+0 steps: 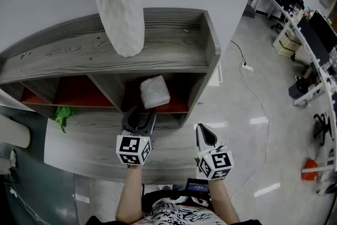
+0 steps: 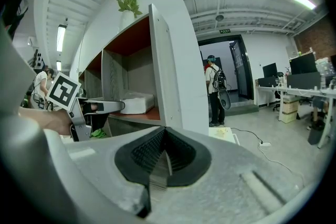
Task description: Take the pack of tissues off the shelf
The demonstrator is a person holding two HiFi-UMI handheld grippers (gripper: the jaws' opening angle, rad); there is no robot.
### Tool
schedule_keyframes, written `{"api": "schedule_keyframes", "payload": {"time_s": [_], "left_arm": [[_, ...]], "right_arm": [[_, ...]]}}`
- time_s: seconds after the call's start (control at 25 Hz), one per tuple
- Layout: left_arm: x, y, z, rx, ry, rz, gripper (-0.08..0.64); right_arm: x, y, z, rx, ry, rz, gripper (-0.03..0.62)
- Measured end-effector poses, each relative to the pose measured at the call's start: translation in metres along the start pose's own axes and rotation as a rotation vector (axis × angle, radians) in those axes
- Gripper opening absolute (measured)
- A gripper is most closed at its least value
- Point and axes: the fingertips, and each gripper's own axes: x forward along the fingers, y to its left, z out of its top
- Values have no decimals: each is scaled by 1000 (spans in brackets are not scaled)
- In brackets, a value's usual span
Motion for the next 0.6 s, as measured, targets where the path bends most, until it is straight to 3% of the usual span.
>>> {"api": "schedule_keyframes", "payload": {"time_s": [0.36, 0.6], "left_arm": [[16, 0, -5, 61, 66, 29, 199], [21, 4, -3, 52, 77, 51, 198]], "right_arm": [[-1, -17, -5, 12, 13, -28, 5], [-2, -22, -6, 6, 19, -36, 5]]}}
